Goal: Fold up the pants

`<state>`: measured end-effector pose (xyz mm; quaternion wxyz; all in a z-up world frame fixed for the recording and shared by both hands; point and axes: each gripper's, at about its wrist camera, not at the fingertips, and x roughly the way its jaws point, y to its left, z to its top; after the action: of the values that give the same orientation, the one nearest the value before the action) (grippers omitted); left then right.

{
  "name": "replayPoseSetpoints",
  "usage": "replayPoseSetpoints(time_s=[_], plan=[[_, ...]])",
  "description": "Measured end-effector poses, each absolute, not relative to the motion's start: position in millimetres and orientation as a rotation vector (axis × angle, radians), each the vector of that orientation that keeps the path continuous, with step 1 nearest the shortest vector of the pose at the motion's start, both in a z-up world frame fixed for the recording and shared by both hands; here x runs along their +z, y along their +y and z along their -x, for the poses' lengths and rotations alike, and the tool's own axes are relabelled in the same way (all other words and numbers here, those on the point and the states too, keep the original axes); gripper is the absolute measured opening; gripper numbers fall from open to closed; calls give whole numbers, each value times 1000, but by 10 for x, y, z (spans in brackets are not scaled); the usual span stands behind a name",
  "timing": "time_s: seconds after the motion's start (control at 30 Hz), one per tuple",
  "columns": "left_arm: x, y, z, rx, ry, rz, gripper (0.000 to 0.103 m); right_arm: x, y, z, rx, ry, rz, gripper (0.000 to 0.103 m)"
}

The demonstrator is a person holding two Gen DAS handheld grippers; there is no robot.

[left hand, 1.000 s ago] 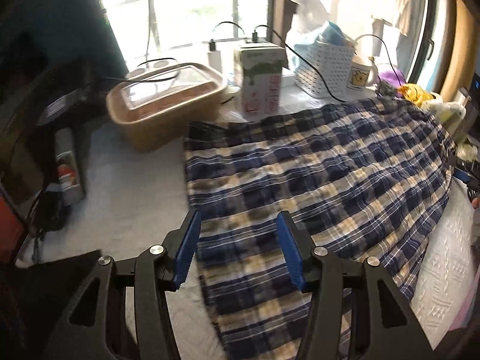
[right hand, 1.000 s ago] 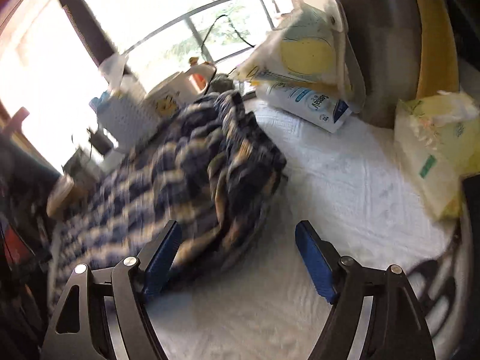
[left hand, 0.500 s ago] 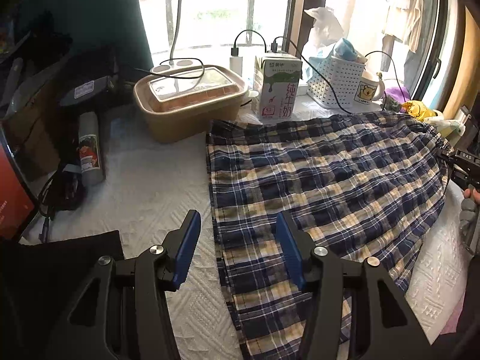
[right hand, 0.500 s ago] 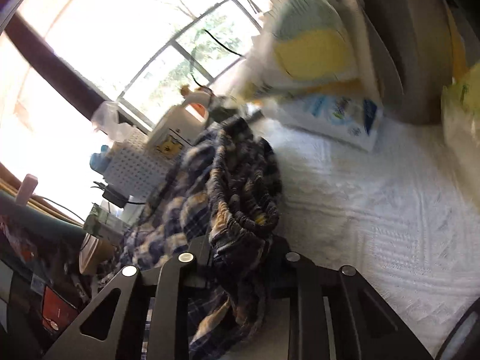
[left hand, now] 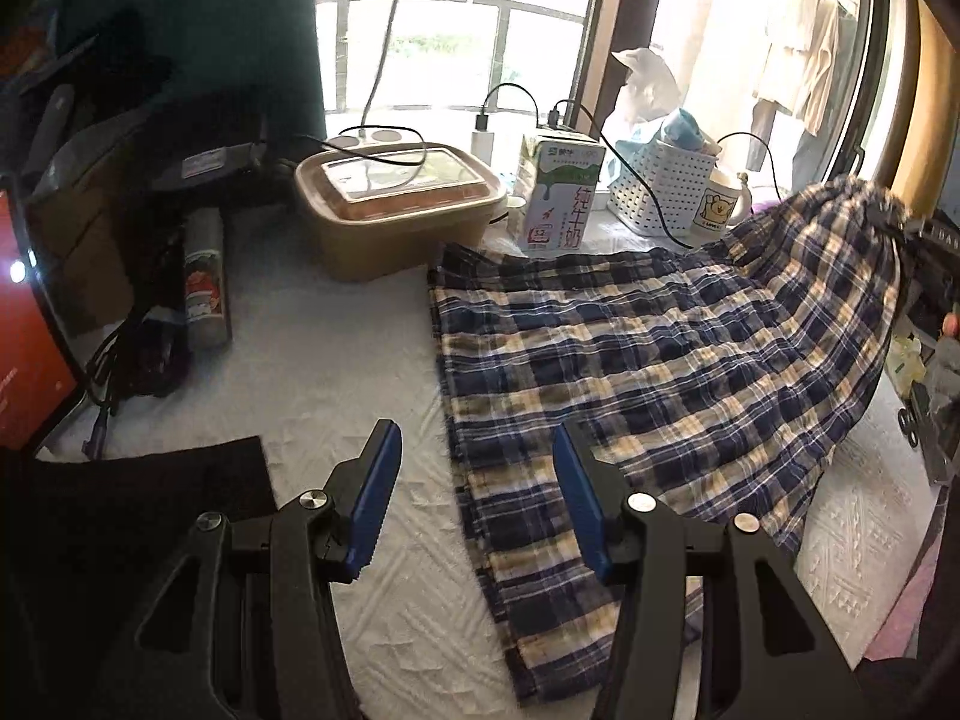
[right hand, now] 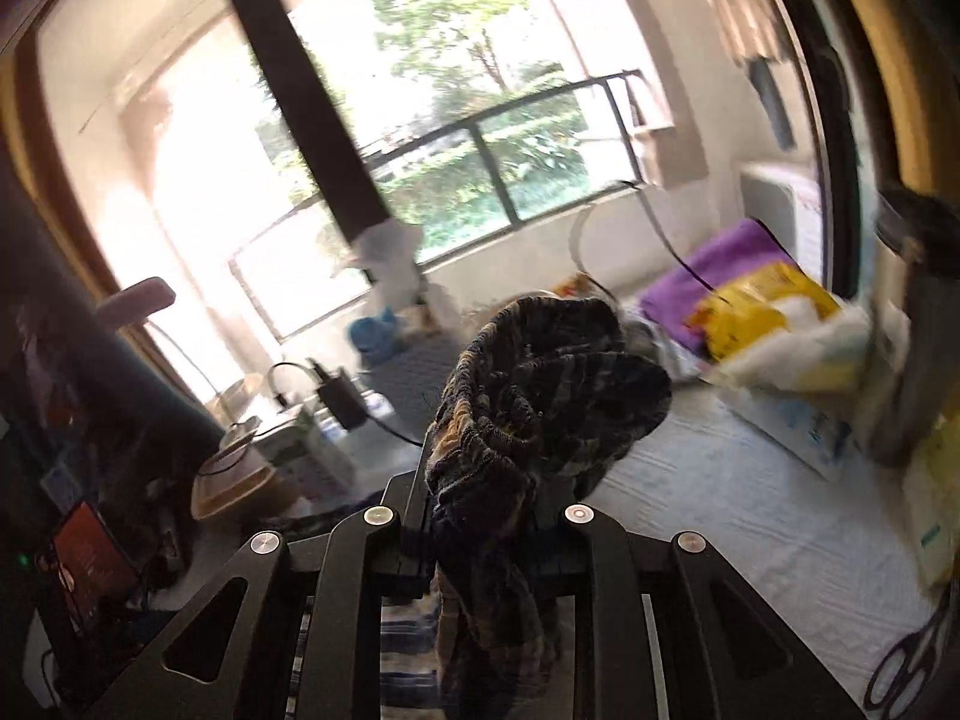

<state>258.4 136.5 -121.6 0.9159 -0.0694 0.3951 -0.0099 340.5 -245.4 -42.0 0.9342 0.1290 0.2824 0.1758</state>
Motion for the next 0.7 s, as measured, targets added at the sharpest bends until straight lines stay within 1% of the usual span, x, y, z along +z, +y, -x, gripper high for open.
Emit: replayPoseSetpoints(time_s=[0.17, 0.33, 0.5, 0.7], plan=[[-1243, 1589, -2477, -13, 805, 174, 53, -306, -1827, -3348, 428, 568, -172, 22], [-1226, 1788, -2436, -8, 785, 225, 53, -372, -1158, -3214, 503, 589, -65, 22], [-1179, 1861, -2415, -36, 758, 250, 53, -659, -416, -3103, 604, 655, 40, 22], [-1195, 1969, -2346, -39, 756, 262, 53, -1181, 344, -2959, 692, 758, 176, 22]])
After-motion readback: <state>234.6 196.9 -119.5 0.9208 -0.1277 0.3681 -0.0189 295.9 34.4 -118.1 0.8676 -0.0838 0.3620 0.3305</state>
